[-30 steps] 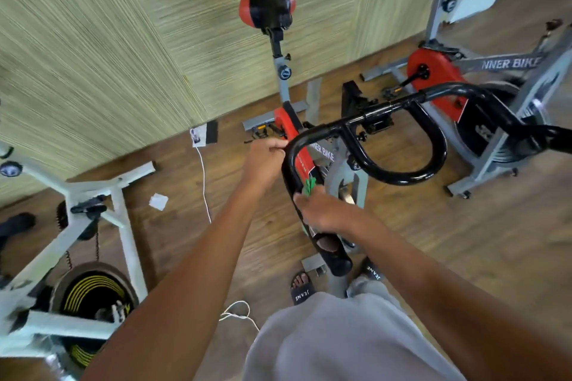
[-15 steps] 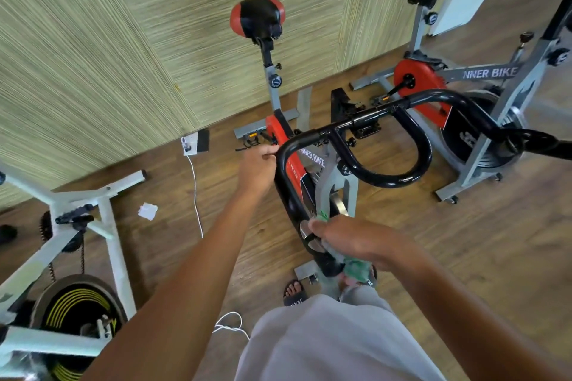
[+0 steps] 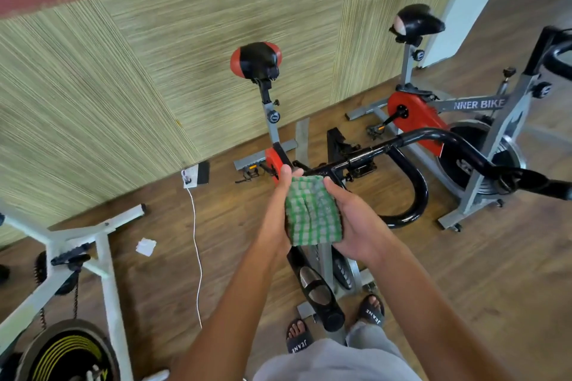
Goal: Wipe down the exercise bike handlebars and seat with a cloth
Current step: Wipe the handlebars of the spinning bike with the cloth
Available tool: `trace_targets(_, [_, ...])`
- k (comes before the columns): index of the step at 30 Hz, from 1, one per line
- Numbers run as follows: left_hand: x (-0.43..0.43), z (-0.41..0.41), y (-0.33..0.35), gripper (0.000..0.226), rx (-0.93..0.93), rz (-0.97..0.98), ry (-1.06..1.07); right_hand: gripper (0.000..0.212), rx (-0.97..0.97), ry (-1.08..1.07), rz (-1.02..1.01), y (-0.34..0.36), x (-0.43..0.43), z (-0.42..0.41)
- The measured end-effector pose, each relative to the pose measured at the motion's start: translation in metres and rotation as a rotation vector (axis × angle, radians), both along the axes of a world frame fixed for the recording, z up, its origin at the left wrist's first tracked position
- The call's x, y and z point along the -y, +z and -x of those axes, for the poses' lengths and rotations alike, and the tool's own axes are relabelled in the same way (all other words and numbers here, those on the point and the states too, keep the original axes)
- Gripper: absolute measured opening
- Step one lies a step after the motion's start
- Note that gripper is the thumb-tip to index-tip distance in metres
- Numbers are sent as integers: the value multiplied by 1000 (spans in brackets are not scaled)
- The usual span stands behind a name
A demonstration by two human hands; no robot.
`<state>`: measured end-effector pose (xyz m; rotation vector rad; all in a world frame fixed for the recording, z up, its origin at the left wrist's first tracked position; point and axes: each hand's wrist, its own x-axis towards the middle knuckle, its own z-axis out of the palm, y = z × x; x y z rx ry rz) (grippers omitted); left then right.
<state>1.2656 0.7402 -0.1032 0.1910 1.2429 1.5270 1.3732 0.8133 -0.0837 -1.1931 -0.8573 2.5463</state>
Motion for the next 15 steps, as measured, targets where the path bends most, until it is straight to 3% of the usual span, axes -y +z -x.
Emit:
trace_targets(2, [-5,2,-1,57,-137,22,39,47,-33,-86,11,1,0,4])
trace_targets(6, [-11,3,-4,36,-683,215,277,34,116,-130,-225,-1,-4,7])
trace_targets(8, [-15,0,-4,33,-743,210,91,28,175,-150,-286,-1,-6,7])
trace_targets(10, [-22,-5,-1,37,-540,170,-55,23,160,-129,-312,2,-8,9])
trace_targets(15, [-28,10,-5,51,-18,0,-161,22,12,-56,-248,5,-20,9])
